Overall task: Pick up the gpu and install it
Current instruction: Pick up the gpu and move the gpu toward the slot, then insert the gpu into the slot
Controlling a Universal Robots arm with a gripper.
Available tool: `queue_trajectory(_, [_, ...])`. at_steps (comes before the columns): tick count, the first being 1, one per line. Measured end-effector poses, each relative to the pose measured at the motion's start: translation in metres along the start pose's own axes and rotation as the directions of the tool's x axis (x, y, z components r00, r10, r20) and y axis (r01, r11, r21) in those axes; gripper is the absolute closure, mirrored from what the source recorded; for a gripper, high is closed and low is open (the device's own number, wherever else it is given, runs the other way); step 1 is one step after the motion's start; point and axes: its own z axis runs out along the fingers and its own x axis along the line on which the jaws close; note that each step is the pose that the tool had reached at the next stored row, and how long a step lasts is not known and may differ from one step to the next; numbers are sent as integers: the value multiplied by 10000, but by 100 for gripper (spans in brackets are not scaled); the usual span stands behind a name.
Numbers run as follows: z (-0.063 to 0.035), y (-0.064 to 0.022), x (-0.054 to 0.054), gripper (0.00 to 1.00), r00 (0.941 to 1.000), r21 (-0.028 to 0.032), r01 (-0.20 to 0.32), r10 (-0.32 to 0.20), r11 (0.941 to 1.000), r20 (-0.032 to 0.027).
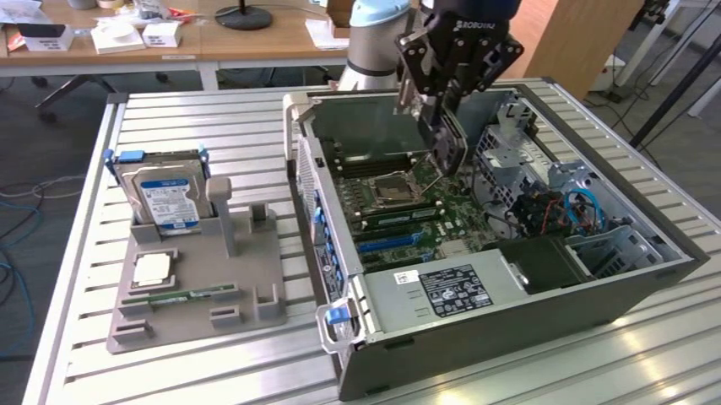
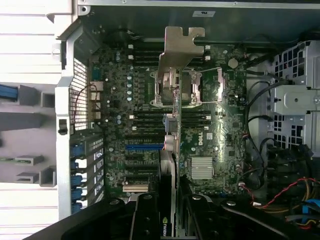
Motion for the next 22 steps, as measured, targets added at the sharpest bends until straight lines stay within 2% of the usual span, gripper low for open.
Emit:
queue_trajectory(4, [2,1,-119,74,10000,-8,7,-7,10000,0])
queue_trajectory(8, [2,2,-189,74,10000,-7,7,-7,10000,0])
queue_trajectory(22, [4,3,-249,74,10000,-7,7,-7,10000,-1])
